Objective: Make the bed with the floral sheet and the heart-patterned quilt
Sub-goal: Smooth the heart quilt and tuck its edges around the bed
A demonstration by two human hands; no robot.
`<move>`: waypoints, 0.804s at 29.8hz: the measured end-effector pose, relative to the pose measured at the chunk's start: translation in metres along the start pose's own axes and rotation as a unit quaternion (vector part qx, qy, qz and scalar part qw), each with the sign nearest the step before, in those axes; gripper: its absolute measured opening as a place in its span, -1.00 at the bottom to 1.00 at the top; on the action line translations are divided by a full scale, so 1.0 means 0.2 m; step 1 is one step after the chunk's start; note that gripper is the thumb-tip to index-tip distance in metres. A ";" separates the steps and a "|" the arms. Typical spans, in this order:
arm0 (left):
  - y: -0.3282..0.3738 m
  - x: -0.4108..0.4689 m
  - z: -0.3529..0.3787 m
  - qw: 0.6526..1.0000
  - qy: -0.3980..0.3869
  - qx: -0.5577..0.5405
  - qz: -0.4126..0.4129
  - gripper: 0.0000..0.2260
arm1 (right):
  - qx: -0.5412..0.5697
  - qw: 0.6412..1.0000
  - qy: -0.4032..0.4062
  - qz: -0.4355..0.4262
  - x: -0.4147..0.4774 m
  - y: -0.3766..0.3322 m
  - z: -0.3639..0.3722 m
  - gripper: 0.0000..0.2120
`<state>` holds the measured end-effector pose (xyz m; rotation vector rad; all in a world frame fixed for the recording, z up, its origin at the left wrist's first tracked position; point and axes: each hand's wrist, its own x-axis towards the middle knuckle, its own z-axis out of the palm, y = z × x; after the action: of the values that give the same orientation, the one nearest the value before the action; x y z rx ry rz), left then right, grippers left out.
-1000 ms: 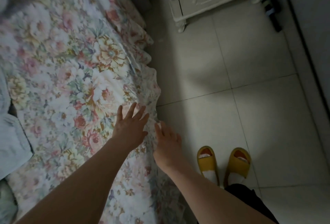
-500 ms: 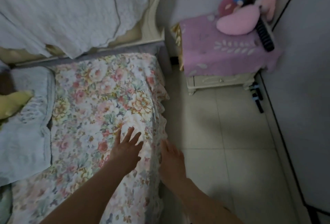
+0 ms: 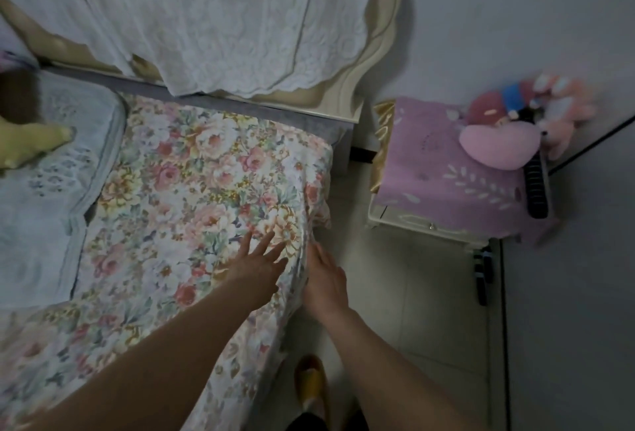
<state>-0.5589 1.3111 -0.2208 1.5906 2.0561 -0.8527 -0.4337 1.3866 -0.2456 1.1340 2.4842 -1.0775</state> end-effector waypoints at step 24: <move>-0.43 1.08 -0.57 0.996 -0.026 -0.087 -0.013 -0.44 | -0.062 0.998 -0.015 -0.031 1.19 0.17 -0.61 -0.54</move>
<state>-0.6945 1.5296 -0.2574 1.4377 2.0583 -0.6946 -0.5583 1.6218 -0.2847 1.0057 2.5390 -0.9346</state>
